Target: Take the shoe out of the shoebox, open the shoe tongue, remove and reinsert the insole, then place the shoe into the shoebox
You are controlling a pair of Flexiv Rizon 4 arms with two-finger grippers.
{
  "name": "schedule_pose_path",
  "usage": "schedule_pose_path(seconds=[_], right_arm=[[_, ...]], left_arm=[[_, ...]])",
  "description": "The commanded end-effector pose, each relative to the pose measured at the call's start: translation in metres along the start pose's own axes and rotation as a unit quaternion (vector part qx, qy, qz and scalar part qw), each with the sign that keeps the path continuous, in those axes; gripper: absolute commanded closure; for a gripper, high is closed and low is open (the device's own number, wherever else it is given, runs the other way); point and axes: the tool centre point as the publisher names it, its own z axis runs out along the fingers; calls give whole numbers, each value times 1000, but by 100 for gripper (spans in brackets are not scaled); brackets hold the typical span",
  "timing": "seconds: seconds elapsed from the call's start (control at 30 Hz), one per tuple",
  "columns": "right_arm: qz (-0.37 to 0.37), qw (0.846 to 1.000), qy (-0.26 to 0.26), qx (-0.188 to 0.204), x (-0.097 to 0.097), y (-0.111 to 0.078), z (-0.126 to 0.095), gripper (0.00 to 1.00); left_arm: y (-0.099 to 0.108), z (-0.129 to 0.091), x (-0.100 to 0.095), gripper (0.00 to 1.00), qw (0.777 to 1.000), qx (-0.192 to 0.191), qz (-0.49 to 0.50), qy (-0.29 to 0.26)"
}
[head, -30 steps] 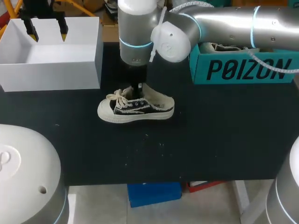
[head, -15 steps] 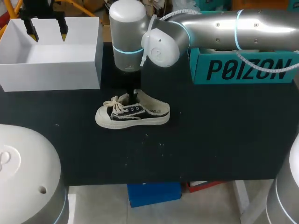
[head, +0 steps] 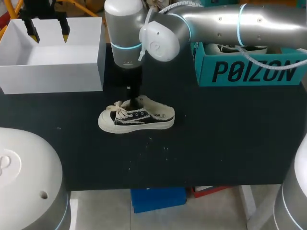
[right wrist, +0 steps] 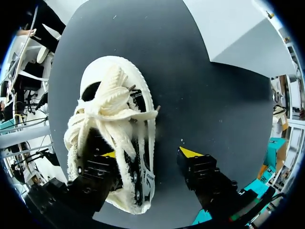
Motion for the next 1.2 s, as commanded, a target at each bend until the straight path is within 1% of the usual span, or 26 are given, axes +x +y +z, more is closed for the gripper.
schedule_pose_path(seconds=[0.03, 0.1, 0.23, 0.27, 0.37, 0.4, 0.47, 0.53, 0.63, 0.67, 0.7, 0.73, 1.2], right_arm=[[10, 1000, -10, -18, 7, -19, -34, 0], [6, 999, -13, -28, 7, -21, -44, 0], [-10, 997, -32, -63, 6, -22, -62, 0], [-16, 996, -35, -75, 7, -22, -67, 0], [-36, 990, -40, -131, 10, -23, -79, 0], [-54, 985, -39, -156, 12, -23, -83, 0], [-81, 979, -31, -186, 17, -24, -88, 0], [-97, 972, -21, -213, 22, -26, -92, 0], [-107, 965, -2, -239, 27, -34, -93, 0], [-102, 965, 6, -240, 28, -37, -92, 0], [-95, 969, 19, -226, 28, -41, -92, 0], [-85, 972, 20, -219, 28, -45, -92, 0], [-85, 972, 20, -219, 28, -45, -92, 0]], left_arm=[[1, -1, 1, 0, 1000, -1, -1, -2], [1, -1, 1, 0, 1000, -1, -1, -2], [1, -1, 1, 0, 1000, -1, -1, -2], [1, -1, 1, 0, 1000, -1, -1, -2], [1, -1, 1, 0, 1000, -1, -1, -2], [1, -1, 1, 0, 1000, -1, -1, -2], [1, -1, 1, 0, 1000, -1, -1, -2], [1, -1, 1, 0, 1000, -1, -1, -2], [1, -1, 1, 0, 1000, -1, -1, -2], [1, -1, 1, 0, 1000, -1, -1, -2], [1, -1, 1, 0, 1000, -1, -1, -2], [1, -1, 1, 0, 1000, -1, -1, -2], [1, -1, 1, 0, 1000, -1, -1, -2]])
